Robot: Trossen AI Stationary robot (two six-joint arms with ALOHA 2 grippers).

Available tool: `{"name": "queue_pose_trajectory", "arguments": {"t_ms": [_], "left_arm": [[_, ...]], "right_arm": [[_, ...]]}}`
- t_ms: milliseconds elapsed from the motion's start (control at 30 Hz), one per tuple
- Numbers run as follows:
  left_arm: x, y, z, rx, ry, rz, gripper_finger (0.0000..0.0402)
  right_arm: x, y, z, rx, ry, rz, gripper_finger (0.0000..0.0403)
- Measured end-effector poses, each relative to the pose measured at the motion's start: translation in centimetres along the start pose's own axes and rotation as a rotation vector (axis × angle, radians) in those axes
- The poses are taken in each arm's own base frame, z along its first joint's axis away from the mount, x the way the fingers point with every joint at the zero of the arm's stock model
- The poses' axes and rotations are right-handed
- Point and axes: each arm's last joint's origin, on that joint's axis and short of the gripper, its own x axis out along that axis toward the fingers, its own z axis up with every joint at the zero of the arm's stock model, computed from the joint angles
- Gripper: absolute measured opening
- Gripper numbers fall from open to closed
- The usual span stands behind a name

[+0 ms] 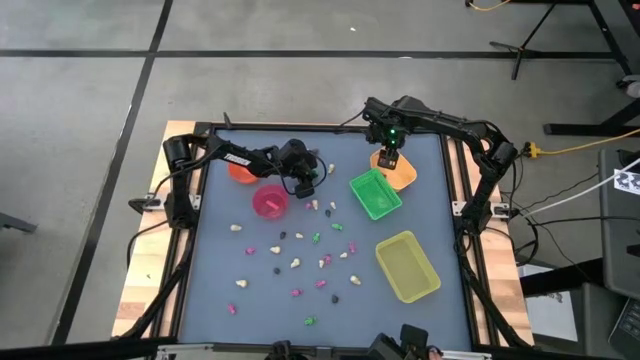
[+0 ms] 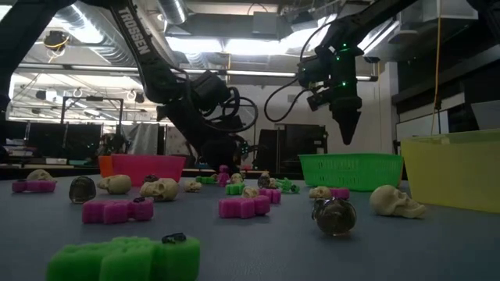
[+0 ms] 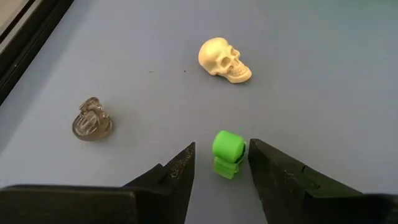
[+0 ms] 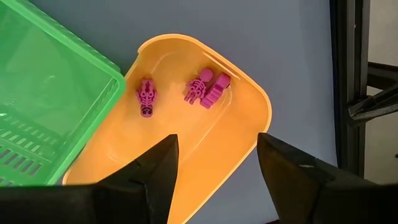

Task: Sort Halloween decoration
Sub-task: Put the green skeleton toy into the orange bin

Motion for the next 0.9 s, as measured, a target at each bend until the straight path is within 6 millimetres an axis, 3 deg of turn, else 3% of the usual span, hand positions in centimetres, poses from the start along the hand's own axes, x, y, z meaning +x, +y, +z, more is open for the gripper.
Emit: {"name": "queue_pose_trajectory", "arguments": {"t_ms": [900], "left_arm": [[-0.05,0.02,0.04,-0.001,0.002,0.013,0.0023]], "right_arm": [[0.0,0.02,0.01,0.0,-0.002,0.006,0.0218]]}}
